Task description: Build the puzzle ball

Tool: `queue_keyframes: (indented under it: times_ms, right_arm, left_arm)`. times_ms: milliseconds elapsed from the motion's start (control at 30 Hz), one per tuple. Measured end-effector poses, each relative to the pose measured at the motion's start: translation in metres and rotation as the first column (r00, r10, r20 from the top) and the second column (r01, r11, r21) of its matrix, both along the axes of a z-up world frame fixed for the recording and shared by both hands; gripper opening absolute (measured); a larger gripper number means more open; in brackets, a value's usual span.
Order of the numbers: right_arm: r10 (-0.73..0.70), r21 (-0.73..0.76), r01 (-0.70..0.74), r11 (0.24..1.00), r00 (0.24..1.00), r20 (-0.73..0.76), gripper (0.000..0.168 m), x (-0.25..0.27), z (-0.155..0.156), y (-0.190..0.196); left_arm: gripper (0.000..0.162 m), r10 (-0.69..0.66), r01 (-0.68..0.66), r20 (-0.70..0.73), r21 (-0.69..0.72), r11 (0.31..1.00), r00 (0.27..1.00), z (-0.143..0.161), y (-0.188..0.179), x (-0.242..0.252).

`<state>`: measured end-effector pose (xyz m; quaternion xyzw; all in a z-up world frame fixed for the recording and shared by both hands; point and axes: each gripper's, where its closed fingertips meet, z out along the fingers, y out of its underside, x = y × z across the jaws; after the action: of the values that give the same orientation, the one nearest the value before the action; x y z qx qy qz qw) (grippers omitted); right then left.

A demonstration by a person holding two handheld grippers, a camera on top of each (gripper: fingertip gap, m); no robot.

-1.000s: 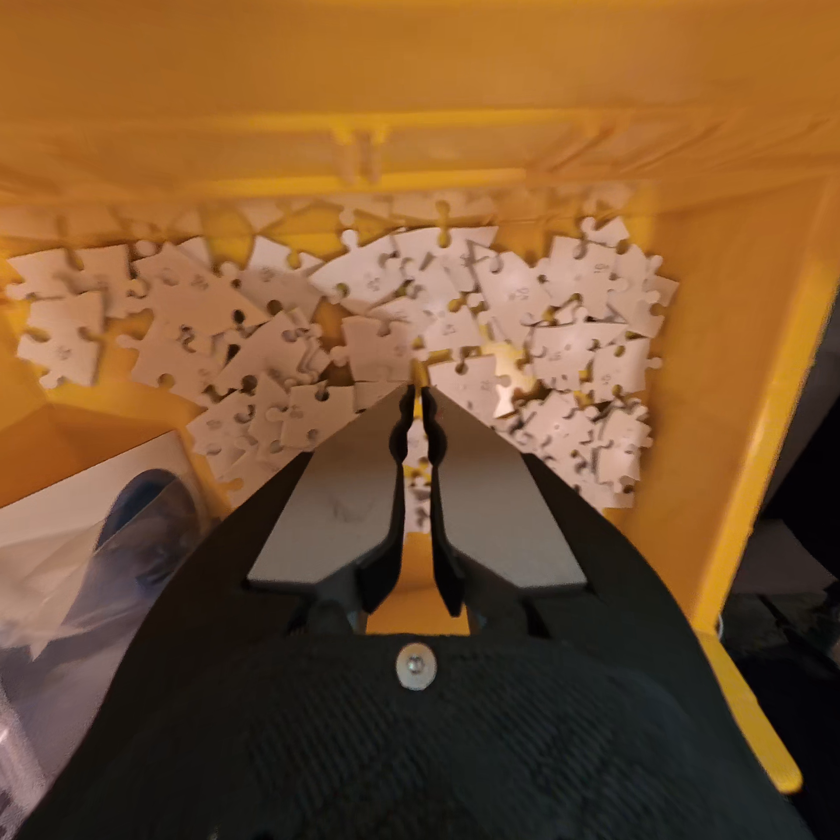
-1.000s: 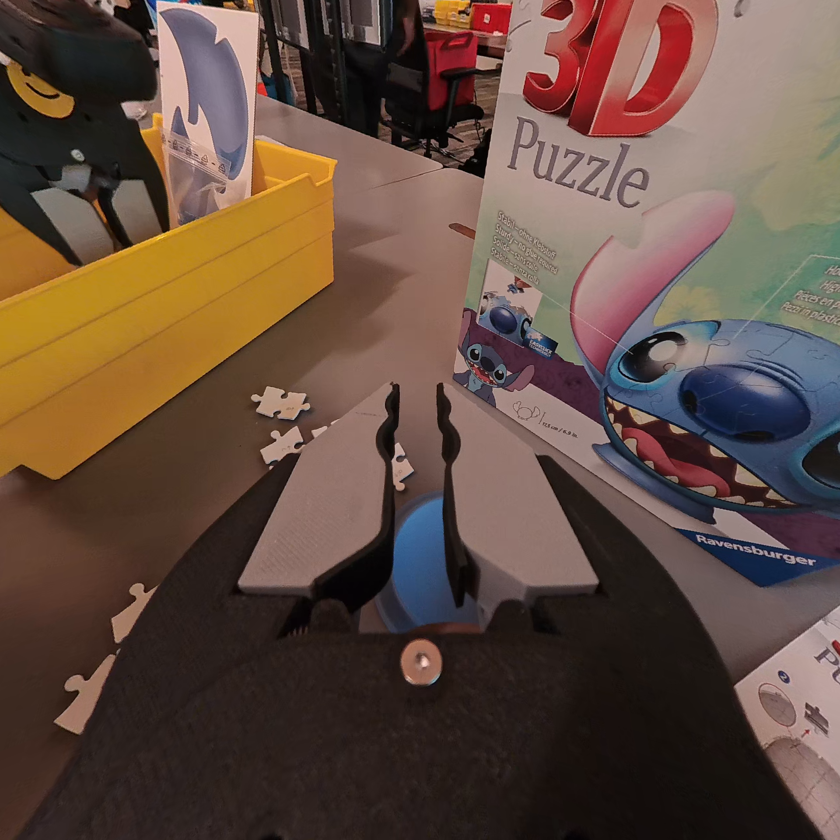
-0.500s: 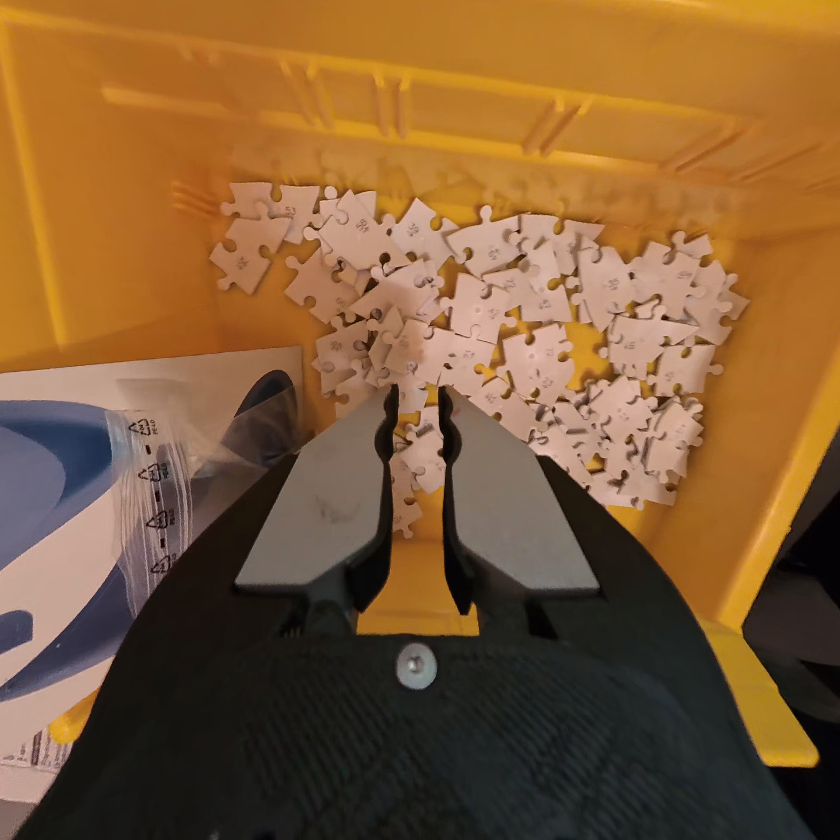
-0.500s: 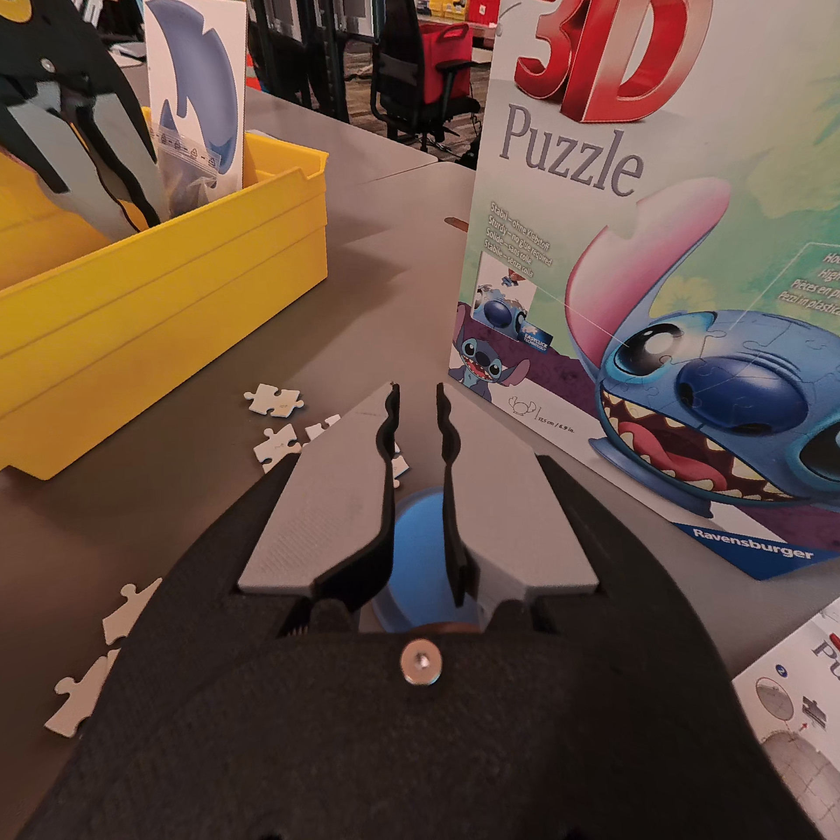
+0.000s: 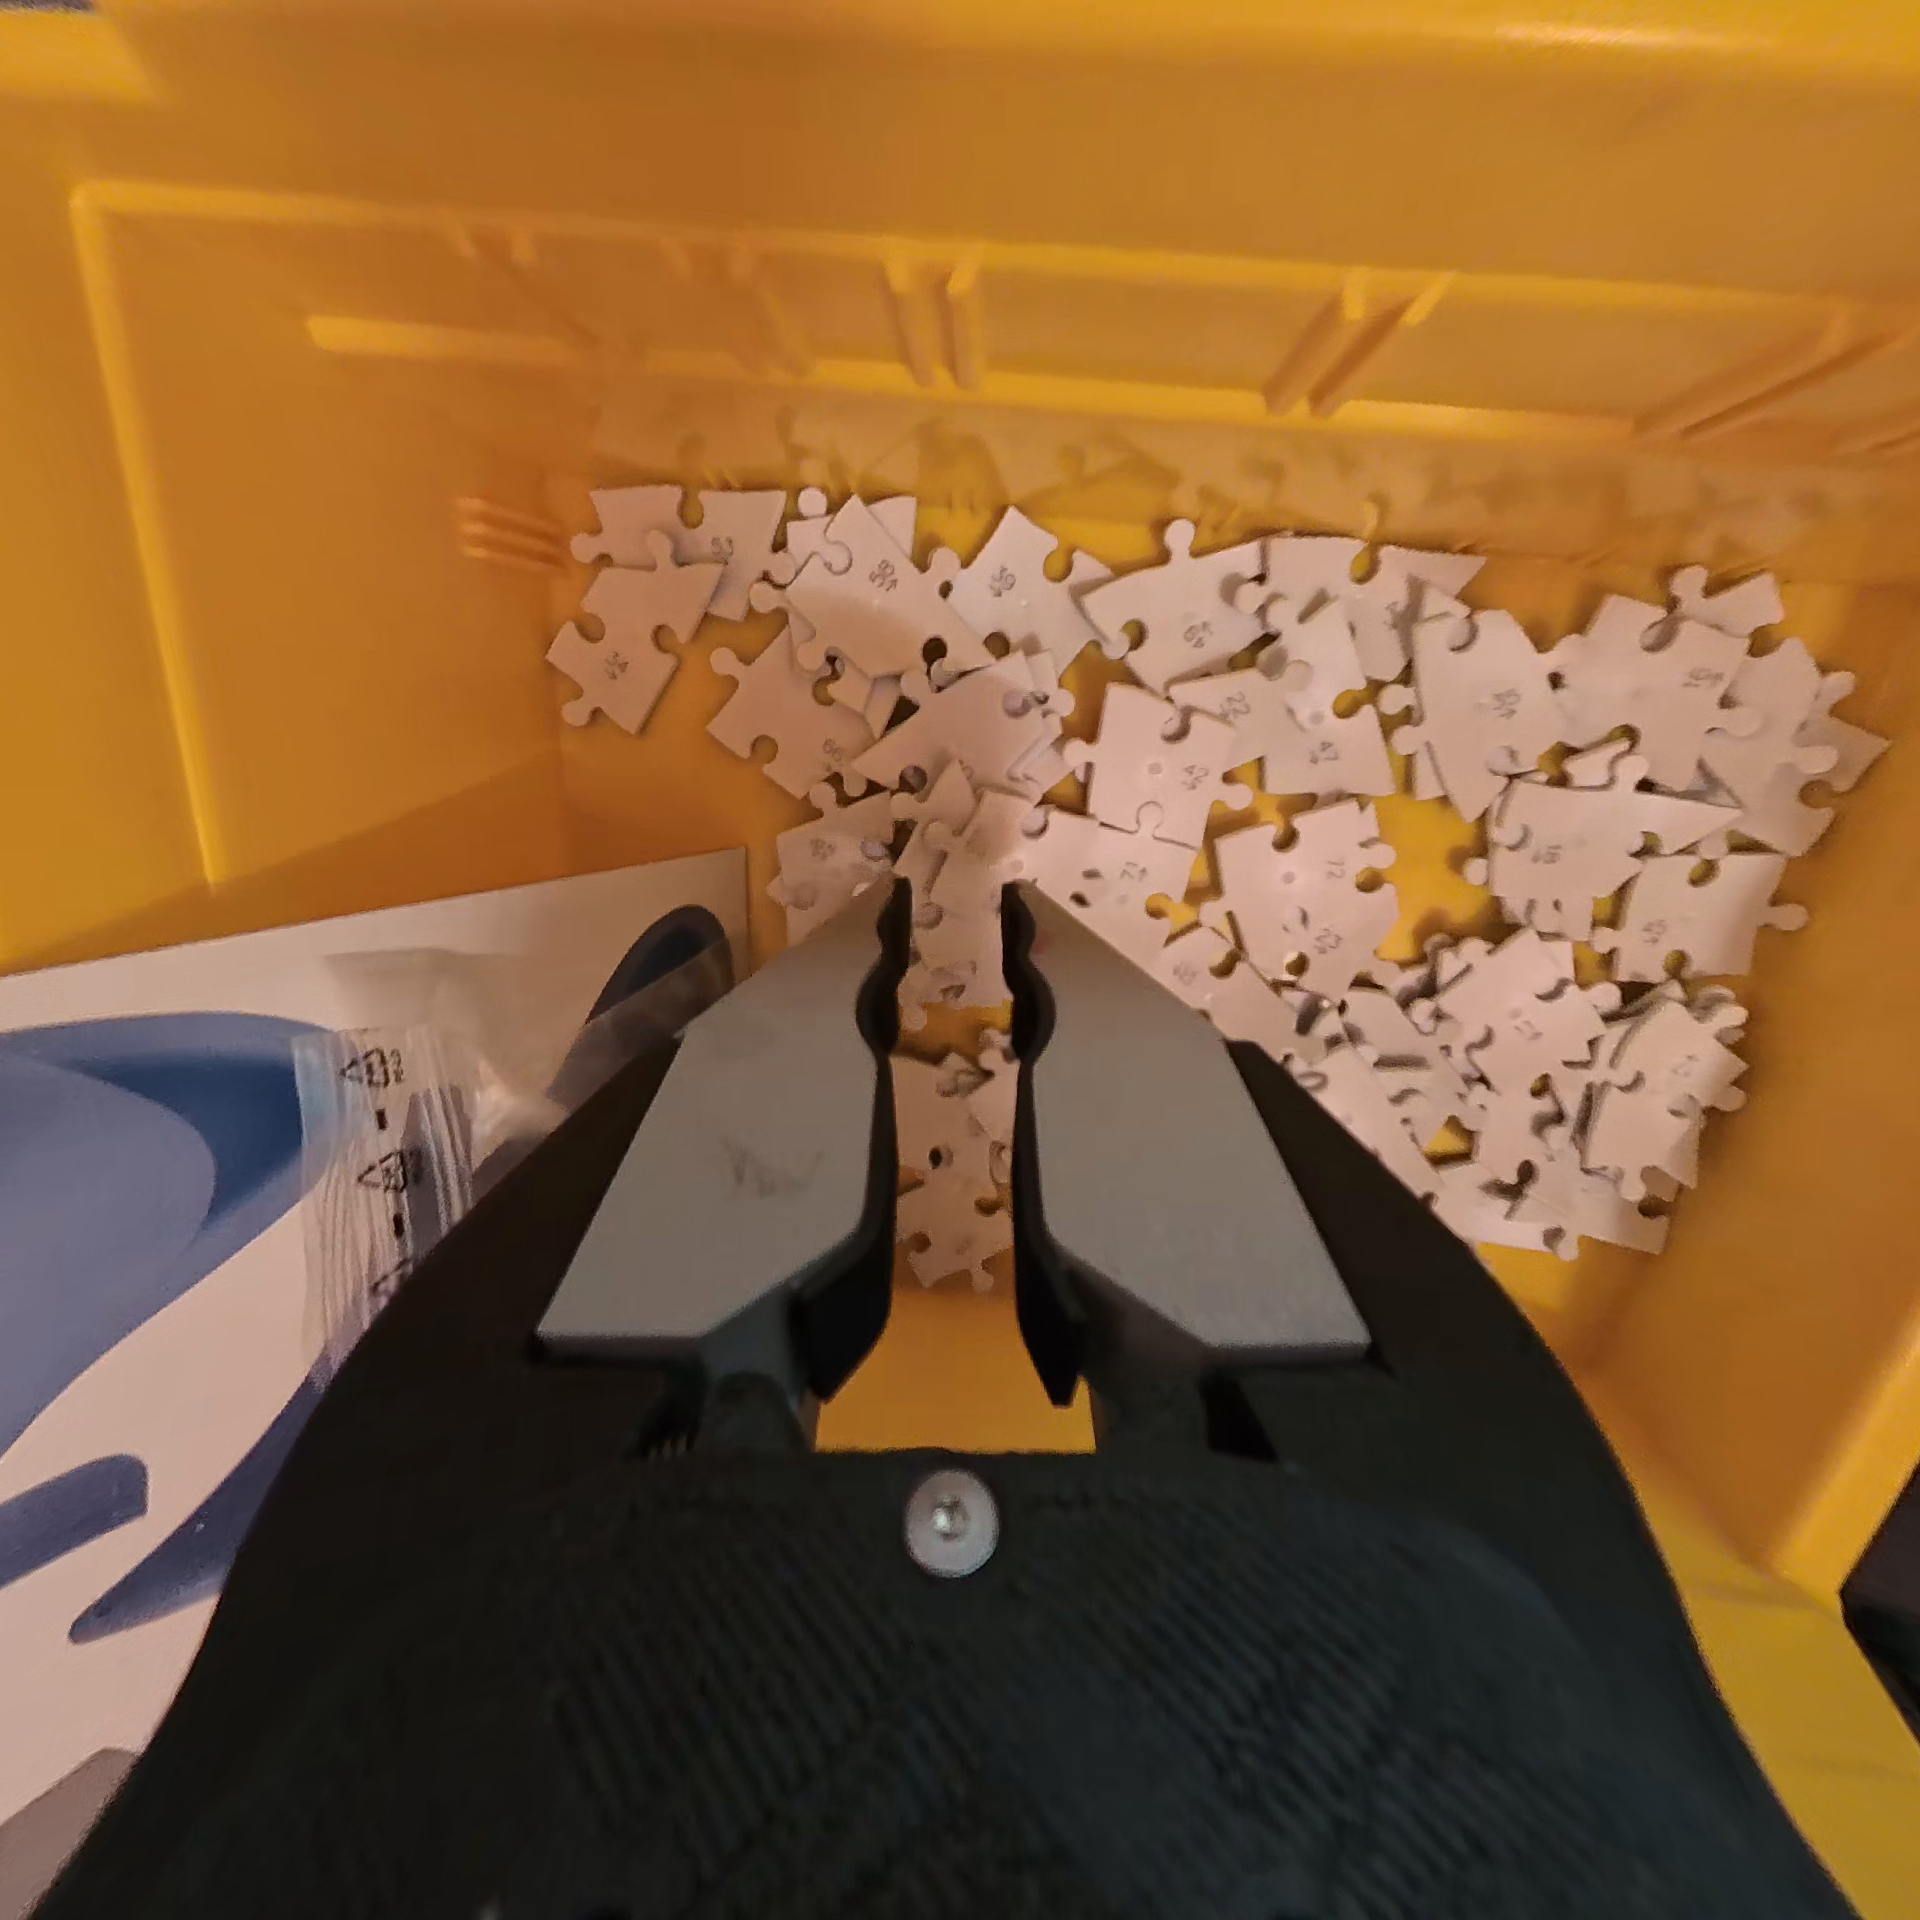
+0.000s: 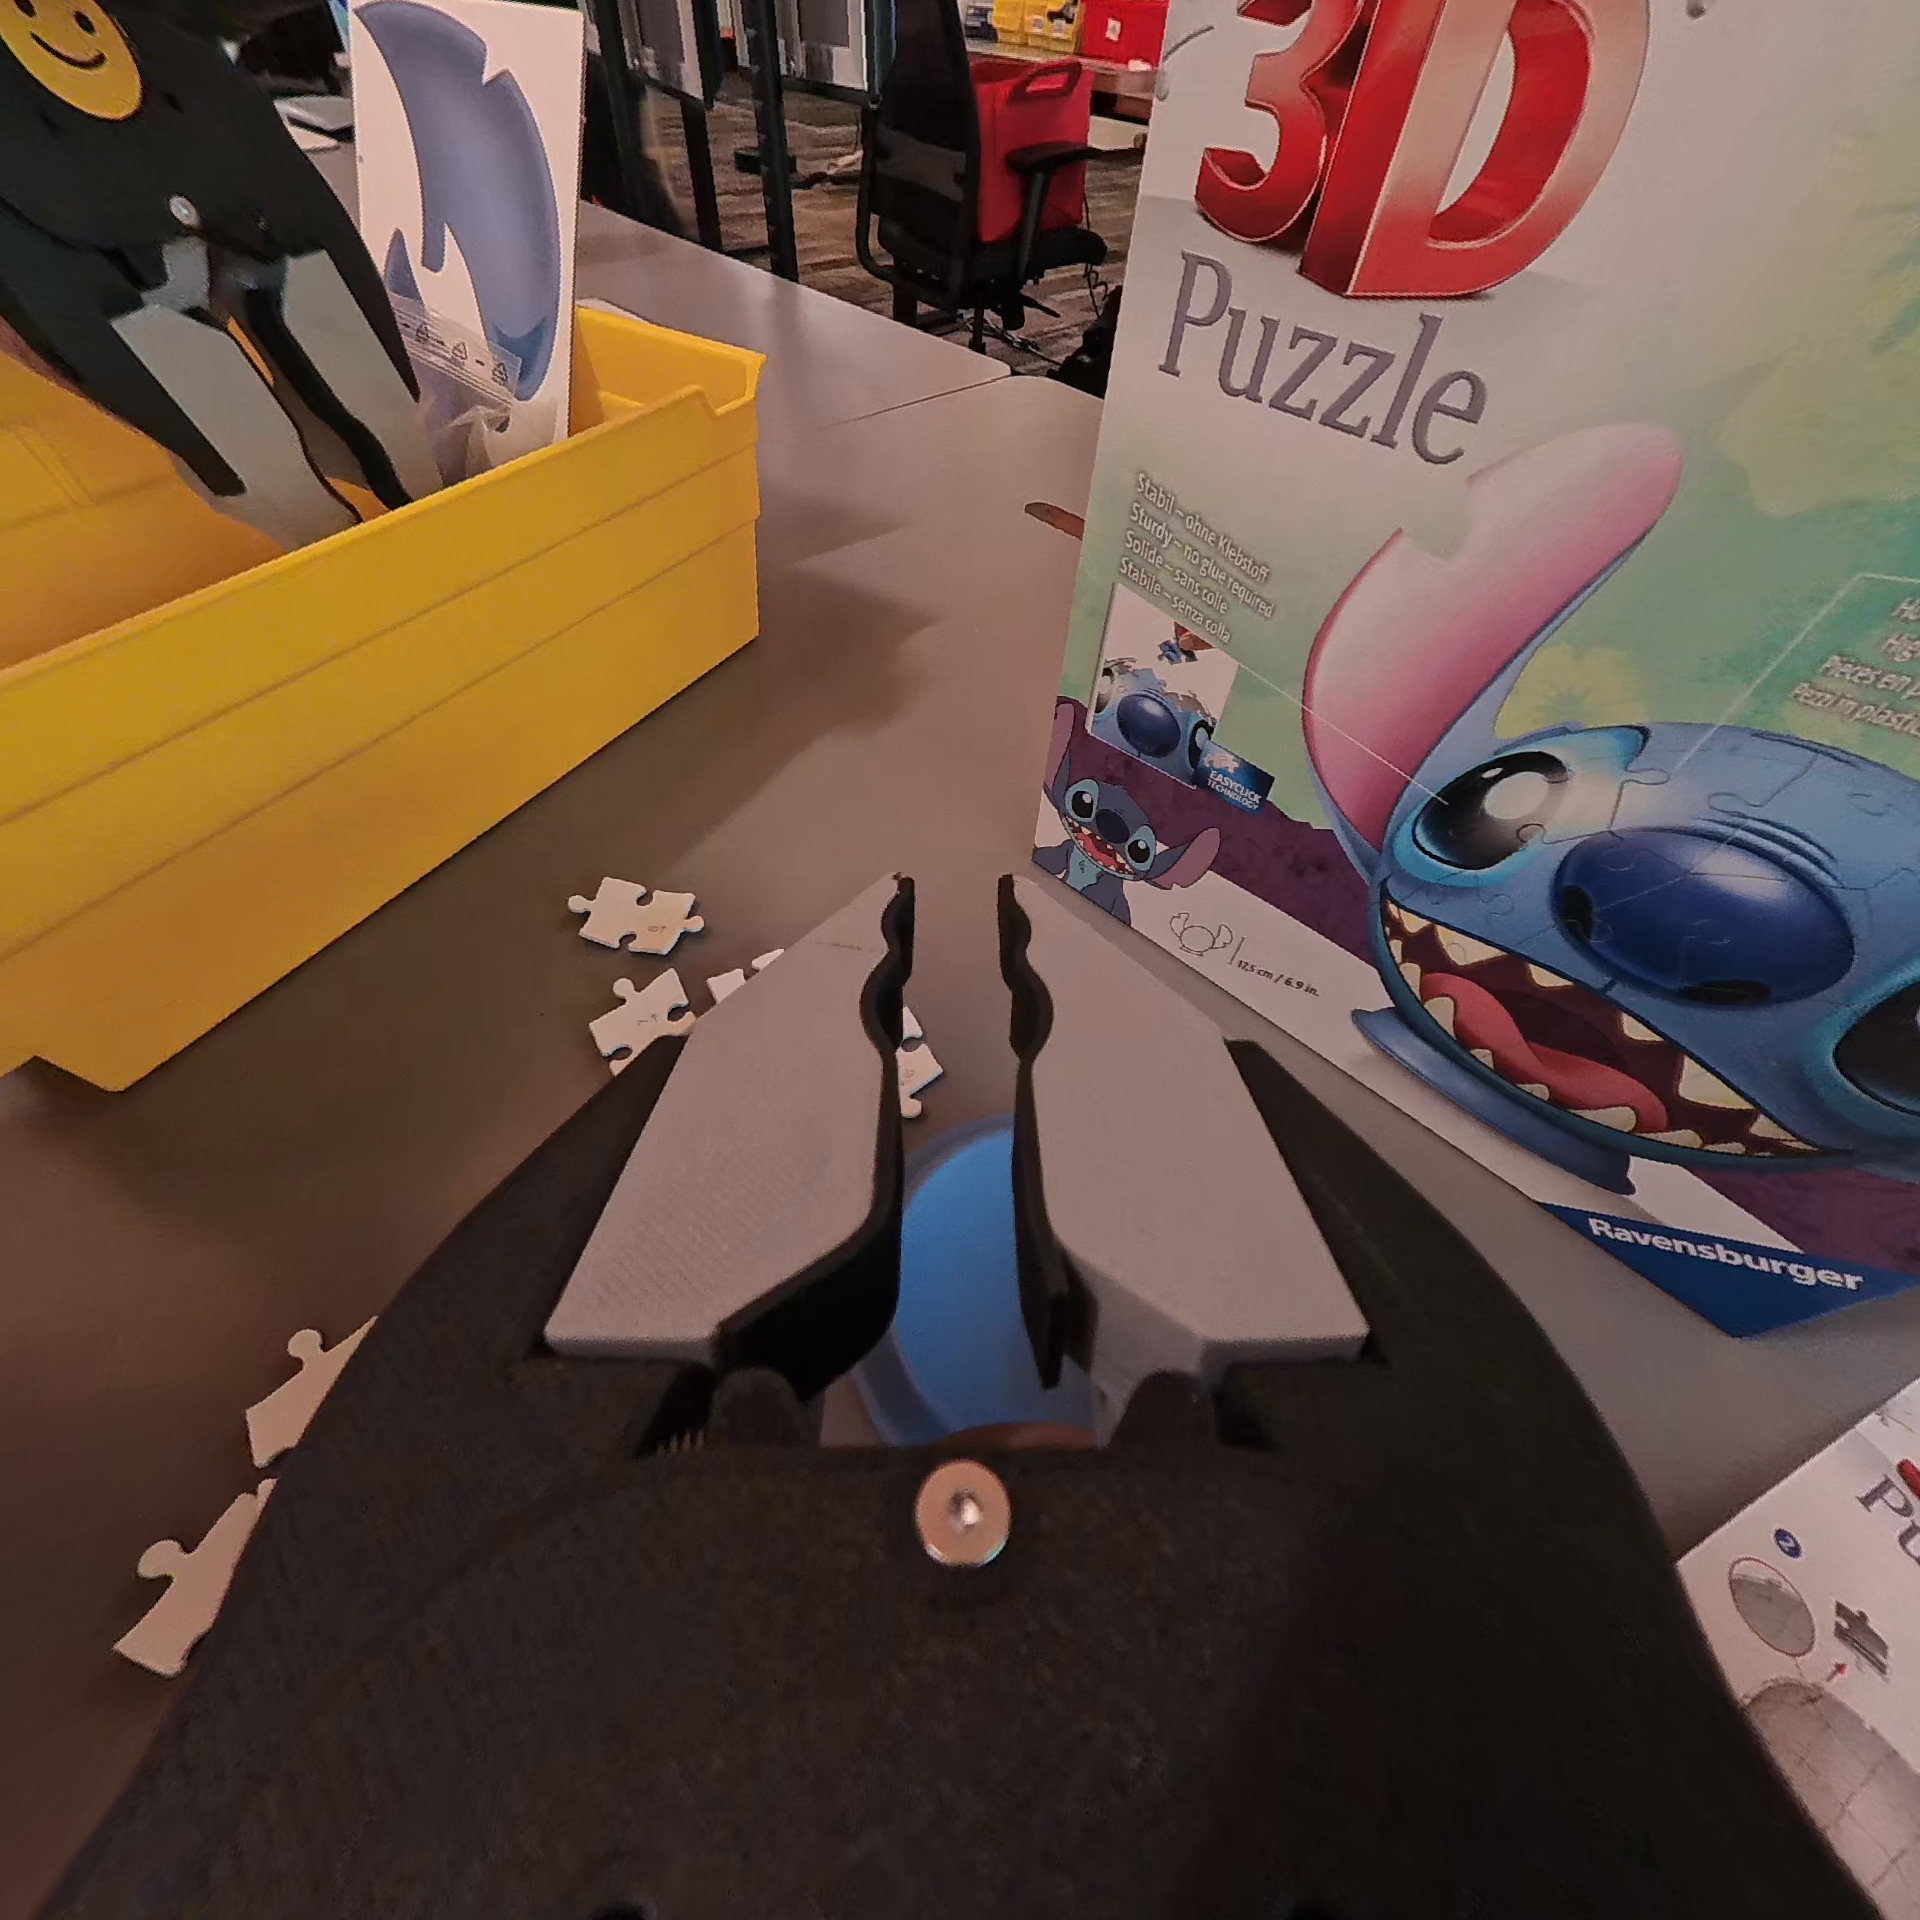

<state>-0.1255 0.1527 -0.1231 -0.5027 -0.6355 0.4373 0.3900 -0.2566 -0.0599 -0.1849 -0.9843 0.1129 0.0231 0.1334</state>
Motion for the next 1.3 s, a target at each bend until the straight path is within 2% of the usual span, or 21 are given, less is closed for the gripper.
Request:
queue_keyframes:
  times_ms: [167,267,367,567,667,800,867,900,1033,1133,1233,1300]
  right_arm:
    - [0.003,0.003,-0.003,1.000,1.000,0.006,0.013,0.000,-0.002,-0.001]
    - [0.005,0.003,-0.005,1.000,1.000,0.006,0.013,0.000,-0.001,-0.001]
    - [0.006,0.008,-0.006,1.000,1.000,0.008,0.013,0.000,-0.002,-0.002]
    - [0.008,0.009,-0.008,1.000,1.000,0.004,0.013,0.000,-0.001,-0.002]
    - [0.008,0.010,-0.008,1.000,1.000,0.005,0.013,0.000,-0.001,-0.003]
    - [0.009,0.009,-0.009,1.000,1.000,0.007,0.013,0.000,-0.002,-0.003]
    - [0.009,0.010,-0.009,1.000,1.000,0.007,0.013,0.000,-0.002,-0.003]
    - [0.009,0.011,-0.009,1.000,1.000,0.006,0.013,0.000,-0.001,-0.003]
    - [0.008,0.010,-0.008,1.000,1.000,0.002,0.013,0.000,0.000,-0.002]
    - [0.009,0.011,-0.009,1.000,1.000,0.000,0.012,0.001,0.001,-0.003]
    - [0.008,0.012,-0.008,1.000,1.000,-0.001,0.013,0.001,0.001,-0.003]
    - [0.008,0.012,-0.008,1.000,1.000,0.001,0.013,0.000,0.000,-0.003]
  left_arm:
    - [0.018,-0.058,0.059,0.027,-0.045,0.997,0.998,-0.011,-0.002,0.015]
    - [0.012,-0.118,0.135,0.161,-0.103,0.985,0.980,-0.014,-0.015,0.043]
    - [0.015,-0.138,0.154,0.127,-0.124,0.980,0.982,-0.017,-0.017,0.043]
    - [0.016,-0.069,0.066,0.093,0.032,0.997,0.993,0.001,0.008,0.025]
    - [0.016,-0.027,0.024,0.044,0.066,0.997,0.999,0.004,0.013,0.011]
    - [0.022,-0.036,0.040,0.122,-0.036,0.999,0.992,-0.010,0.000,0.024]
    - [0.022,-0.080,0.101,0.196,-0.098,0.990,0.977,-0.019,-0.010,0.042]
    - [0.028,-0.105,0.135,0.236,-0.114,0.984,0.966,-0.020,-0.014,0.052]
    - [0.024,-0.156,0.188,0.251,-0.107,0.976,0.955,-0.013,-0.018,0.063]
    - [0.023,-0.115,0.125,0.206,-0.038,0.991,0.972,0.002,-0.012,0.046]
    - [0.023,0.006,-0.012,0.118,0.056,0.998,0.993,0.017,-0.001,0.009]
    - [0.023,0.053,-0.065,0.124,0.093,0.994,0.991,0.022,0.003,-0.002]
